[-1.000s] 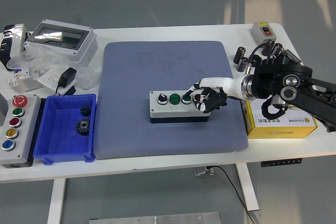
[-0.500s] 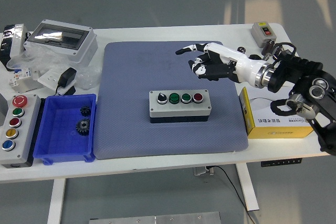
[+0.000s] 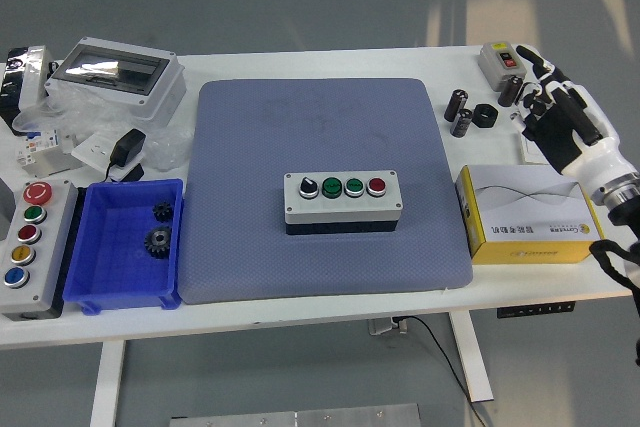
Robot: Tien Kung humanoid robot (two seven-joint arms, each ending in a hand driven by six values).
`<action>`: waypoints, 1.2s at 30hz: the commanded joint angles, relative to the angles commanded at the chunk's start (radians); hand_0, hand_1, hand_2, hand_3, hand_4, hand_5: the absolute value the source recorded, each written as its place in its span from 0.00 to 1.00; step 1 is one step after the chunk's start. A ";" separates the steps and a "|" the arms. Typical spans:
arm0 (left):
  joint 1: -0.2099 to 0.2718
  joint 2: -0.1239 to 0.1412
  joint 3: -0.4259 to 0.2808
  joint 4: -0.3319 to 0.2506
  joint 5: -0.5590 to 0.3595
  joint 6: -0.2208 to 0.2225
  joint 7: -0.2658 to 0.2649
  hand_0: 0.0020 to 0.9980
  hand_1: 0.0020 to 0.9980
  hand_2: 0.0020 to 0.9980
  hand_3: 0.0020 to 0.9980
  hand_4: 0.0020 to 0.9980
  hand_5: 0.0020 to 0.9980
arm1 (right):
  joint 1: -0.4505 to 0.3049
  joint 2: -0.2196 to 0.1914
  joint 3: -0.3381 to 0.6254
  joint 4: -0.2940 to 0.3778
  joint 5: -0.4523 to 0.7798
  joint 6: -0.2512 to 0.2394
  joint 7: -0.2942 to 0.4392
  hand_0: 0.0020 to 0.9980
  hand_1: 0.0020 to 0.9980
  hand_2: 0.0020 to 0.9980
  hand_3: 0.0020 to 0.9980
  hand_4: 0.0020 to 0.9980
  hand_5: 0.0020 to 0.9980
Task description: Pick up the button,place it on the desk,press the button,press the button
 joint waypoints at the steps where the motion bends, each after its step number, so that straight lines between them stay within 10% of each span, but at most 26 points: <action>1: -0.001 0.001 0.000 0.000 0.000 0.000 0.000 0.62 0.55 0.51 0.59 0.57 0.16 | -0.004 0.006 0.021 -0.012 0.023 0.001 0.015 0.05 0.17 0.52 0.74 0.54 0.38; 11: -0.008 0.006 0.008 0.000 -0.015 -0.001 -0.004 0.62 0.55 0.51 0.59 0.56 0.17 | -0.024 0.037 0.136 -0.078 0.253 0.001 0.105 0.15 0.27 0.58 0.73 0.56 0.39; 12: -0.008 0.005 0.010 0.000 -0.019 0.000 -0.004 0.62 0.55 0.51 0.59 0.56 0.17 | -0.025 0.038 0.136 -0.078 0.269 0.001 0.108 0.57 0.66 0.73 0.75 0.66 0.45; 36: 0.013 -0.010 0.020 0.000 -0.049 0.009 0.003 0.62 0.56 0.52 0.58 0.58 0.21 | -0.019 0.057 0.060 -0.138 0.529 -0.023 0.189 0.73 0.73 0.79 0.74 0.73 0.55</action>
